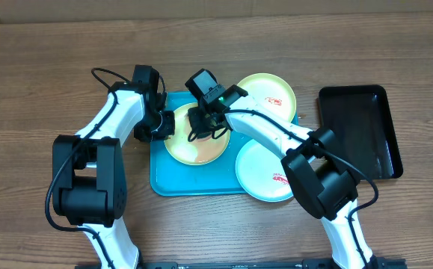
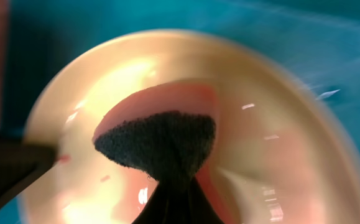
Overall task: Clean dirty plates on tray and stack at the side
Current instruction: 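Scrub the left yellow plate with the sponge while left gripper holds it, then lift the sponge with right gripper up and away from the plate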
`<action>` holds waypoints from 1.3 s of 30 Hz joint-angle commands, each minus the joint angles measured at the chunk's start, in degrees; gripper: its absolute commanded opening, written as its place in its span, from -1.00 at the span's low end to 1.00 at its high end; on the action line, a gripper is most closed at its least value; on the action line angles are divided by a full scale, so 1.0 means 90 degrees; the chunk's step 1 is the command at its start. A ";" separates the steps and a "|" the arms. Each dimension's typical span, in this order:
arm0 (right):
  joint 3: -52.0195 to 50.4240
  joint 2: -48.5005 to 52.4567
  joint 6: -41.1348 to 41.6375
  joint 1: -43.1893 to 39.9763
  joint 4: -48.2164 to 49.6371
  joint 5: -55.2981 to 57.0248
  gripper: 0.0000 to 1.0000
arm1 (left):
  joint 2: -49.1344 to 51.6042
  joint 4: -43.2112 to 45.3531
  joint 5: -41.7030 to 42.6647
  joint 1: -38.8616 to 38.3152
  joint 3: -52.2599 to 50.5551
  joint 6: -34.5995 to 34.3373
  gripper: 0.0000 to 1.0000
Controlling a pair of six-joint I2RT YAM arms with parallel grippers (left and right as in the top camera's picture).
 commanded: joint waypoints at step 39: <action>0.0707 -0.0284 0.0141 -0.0605 -0.1965 0.0619 -0.92 | 0.0073 -0.0012 -0.0202 -0.0005 0.0056 0.0126 -0.92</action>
